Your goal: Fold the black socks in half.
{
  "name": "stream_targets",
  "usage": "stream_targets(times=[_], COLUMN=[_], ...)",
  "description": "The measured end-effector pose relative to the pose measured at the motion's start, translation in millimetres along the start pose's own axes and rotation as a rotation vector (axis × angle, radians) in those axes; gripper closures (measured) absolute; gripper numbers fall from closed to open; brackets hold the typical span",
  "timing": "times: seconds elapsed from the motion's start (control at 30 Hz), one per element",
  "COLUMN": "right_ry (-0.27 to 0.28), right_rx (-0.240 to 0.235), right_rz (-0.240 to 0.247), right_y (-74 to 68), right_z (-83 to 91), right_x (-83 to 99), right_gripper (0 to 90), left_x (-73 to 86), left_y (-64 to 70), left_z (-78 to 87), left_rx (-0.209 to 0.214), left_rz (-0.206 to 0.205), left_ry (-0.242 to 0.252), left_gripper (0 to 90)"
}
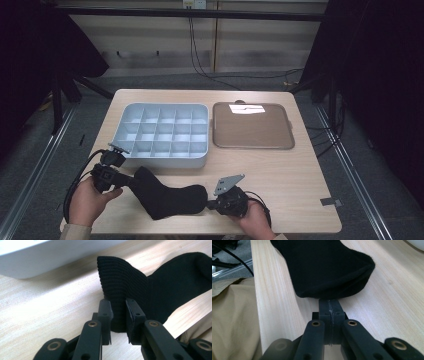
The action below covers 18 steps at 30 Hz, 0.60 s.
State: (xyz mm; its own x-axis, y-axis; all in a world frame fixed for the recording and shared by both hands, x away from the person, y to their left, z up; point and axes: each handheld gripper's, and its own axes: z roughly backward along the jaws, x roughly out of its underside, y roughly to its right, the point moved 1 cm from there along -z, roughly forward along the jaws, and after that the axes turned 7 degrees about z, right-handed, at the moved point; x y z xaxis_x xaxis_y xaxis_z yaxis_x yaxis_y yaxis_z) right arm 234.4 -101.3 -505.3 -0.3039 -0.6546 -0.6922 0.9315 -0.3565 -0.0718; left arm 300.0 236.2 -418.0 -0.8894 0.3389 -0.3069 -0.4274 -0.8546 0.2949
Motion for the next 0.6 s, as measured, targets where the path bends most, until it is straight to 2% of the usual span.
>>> stream_targets(times=[0.33, 0.5, 0.6], right_ry=[0.008, 0.013, 0.012], right_rx=[0.003, 0.0, 0.001], right_rz=[-0.035, -0.041, -0.039], right_y=[-1.4, -2.7, -3.6], right_z=[-3.2, -6.9, -8.9], right_x=[-2.1, -5.2, -7.5], right_gripper=[90.0, 90.0, 90.0], left_x=[-2.6, -4.5, -5.7], left_y=[6.7, 10.8, 12.8], left_z=[6.9, 10.0, 9.0], left_rx=[0.022, 0.03, 0.039], left_rz=[-0.005, -0.023, -0.014], left_ry=[0.018, 0.013, 0.014], left_gripper=[76.4, 76.4, 76.3])
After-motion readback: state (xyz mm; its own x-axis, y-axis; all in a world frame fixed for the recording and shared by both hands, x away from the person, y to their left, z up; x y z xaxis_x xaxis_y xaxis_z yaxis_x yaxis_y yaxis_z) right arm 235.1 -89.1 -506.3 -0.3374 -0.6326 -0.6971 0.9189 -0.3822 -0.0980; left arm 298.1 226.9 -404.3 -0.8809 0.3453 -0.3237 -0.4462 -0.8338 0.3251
